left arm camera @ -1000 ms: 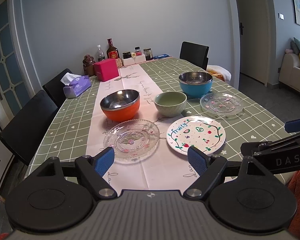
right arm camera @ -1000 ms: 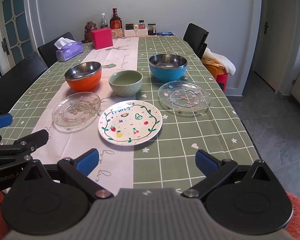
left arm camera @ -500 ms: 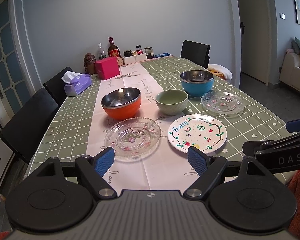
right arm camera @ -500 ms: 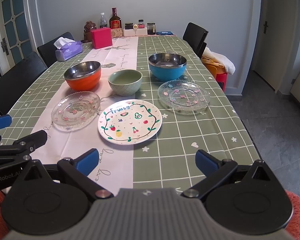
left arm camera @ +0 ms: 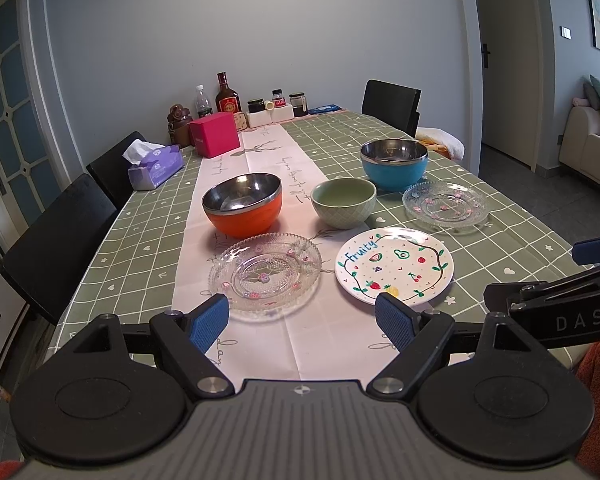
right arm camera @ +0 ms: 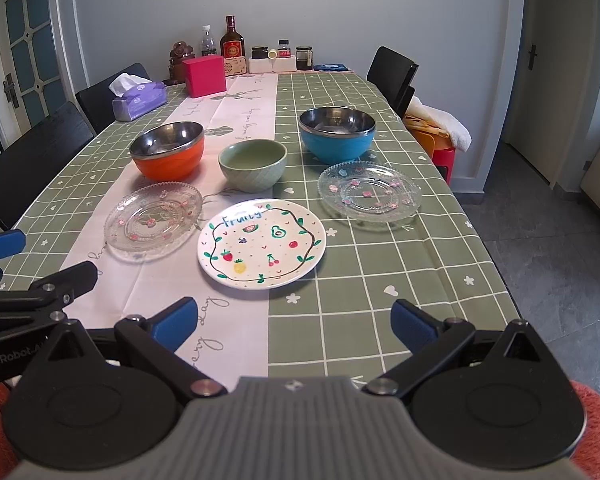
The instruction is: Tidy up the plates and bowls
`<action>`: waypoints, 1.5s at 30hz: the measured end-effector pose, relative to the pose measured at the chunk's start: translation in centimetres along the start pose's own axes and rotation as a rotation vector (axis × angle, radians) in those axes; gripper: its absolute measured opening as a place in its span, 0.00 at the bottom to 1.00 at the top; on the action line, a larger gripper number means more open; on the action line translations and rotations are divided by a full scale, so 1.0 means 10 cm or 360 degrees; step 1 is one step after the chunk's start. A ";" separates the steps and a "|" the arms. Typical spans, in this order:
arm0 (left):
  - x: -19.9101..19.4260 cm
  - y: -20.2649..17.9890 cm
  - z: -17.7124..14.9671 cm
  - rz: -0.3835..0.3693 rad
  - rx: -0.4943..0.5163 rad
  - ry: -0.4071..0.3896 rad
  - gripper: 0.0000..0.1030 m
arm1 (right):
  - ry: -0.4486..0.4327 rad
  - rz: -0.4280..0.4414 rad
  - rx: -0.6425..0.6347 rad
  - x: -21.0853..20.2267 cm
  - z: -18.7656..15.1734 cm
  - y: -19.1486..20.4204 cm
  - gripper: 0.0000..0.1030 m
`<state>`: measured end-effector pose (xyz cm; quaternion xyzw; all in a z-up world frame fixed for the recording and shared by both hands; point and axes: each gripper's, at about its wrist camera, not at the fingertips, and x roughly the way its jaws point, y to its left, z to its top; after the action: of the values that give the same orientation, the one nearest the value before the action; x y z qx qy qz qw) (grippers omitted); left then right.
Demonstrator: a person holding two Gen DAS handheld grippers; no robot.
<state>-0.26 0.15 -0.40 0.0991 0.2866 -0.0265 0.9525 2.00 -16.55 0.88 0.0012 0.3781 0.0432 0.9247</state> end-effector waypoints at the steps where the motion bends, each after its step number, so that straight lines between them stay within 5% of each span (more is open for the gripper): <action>1: 0.00 0.00 0.00 0.0000 0.0000 0.0001 0.94 | 0.0001 0.0000 0.0000 0.00 0.00 0.00 0.98; 45: 0.18 0.08 0.02 -0.0061 -0.0023 0.0026 0.89 | -0.0062 -0.0020 -0.0115 0.19 0.03 -0.01 0.97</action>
<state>1.44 0.89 -1.08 0.0869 0.2965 -0.0418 0.9501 3.58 -16.45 -0.18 -0.0338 0.3583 0.0509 0.9316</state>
